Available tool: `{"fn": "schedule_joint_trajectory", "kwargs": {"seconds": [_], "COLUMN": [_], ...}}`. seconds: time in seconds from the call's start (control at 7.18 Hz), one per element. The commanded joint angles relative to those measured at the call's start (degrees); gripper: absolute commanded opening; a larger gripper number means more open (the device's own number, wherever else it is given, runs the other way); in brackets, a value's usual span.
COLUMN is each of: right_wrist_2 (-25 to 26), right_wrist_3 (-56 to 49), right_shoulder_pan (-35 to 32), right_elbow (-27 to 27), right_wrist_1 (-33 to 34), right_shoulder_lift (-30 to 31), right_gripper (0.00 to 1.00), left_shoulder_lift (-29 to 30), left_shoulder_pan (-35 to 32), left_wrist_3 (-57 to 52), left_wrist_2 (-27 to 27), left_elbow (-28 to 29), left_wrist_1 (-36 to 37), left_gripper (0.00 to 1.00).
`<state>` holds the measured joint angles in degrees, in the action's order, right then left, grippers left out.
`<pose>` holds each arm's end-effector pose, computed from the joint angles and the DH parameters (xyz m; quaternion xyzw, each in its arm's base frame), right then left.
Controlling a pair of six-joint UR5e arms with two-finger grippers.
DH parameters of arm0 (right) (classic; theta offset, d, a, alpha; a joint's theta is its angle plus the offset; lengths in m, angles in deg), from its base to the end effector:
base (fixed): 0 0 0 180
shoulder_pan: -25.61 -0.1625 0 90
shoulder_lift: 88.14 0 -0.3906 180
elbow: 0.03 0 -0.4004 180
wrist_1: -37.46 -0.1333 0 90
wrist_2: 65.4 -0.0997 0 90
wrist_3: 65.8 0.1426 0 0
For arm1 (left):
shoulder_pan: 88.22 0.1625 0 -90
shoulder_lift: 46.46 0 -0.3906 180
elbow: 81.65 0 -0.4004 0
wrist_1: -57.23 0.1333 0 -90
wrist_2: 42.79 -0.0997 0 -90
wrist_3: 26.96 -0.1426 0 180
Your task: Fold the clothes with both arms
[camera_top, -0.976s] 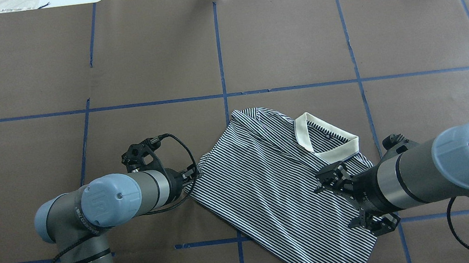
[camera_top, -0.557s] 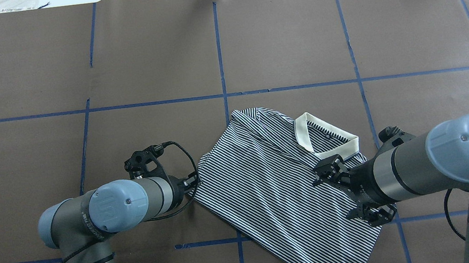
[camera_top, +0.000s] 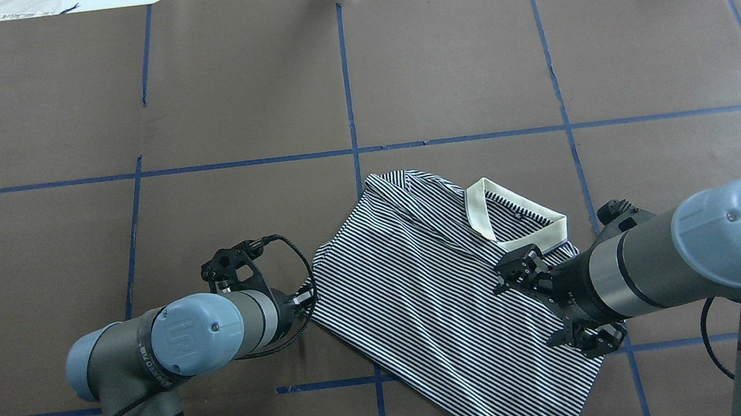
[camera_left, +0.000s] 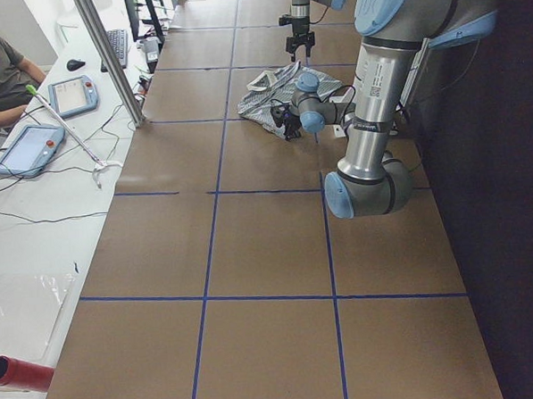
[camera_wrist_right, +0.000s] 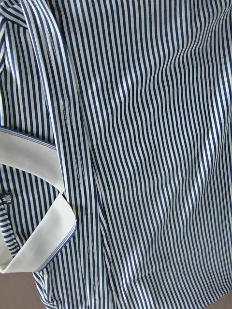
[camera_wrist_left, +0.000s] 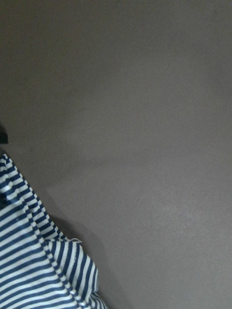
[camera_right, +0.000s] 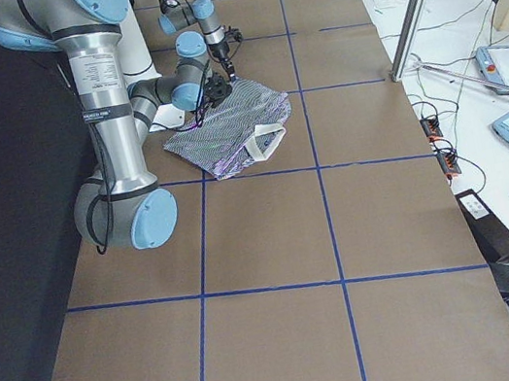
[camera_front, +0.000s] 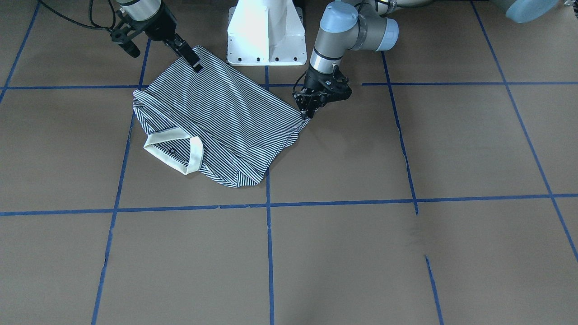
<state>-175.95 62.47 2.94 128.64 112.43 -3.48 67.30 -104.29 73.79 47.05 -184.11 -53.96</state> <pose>-0.4202 -0.2657 0.2564 -0.2196 -0.4593 0.3584 0.7825 0.5917 -0.3096 0.2762 0.0235 0.4797 -0.2041 0.8530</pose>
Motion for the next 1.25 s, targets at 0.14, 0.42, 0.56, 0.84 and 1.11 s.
{"fn": "schedule_joint_trajectory", "kwargs": {"seconds": [0.14, 0.42, 0.56, 0.84, 1.11], "right_wrist_2": [-0.1, -0.1, -0.1, 0.2, 0.2], "right_wrist_3": [0.0, 0.0, 0.0, 0.0, 0.0], "right_shoulder_pan": [0.0, 0.0, 0.0, 0.0, 0.0], "right_elbow": [-0.1, -0.1, -0.1, -0.1, -0.1], "right_wrist_1": [0.1, 0.1, 0.1, 0.1, 0.1], "right_shoulder_lift": [0.0, -0.1, -0.1, -0.2, -0.4], "right_gripper": [1.0, 1.0, 1.0, 1.0, 1.0], "left_shoulder_lift": [-0.2, -1.7, -1.3, 2.6, 11.6], "left_shoulder_pan": [-0.7, -5.9, -11.2, -18.3, -23.1], "left_wrist_3": [-0.8, -11.8, -17.1, -20.9, -21.5], "left_wrist_2": [0.1, 0.2, 0.4, 0.9, 3.7], "left_elbow": [-2.4, -4.2, -2.4, 6.9, 23.6], "left_wrist_1": [0.5, 2.2, 1.5, -6.3, -14.5], "left_gripper": [0.0, 0.0, 0.0, 0.0, 0.0]}}
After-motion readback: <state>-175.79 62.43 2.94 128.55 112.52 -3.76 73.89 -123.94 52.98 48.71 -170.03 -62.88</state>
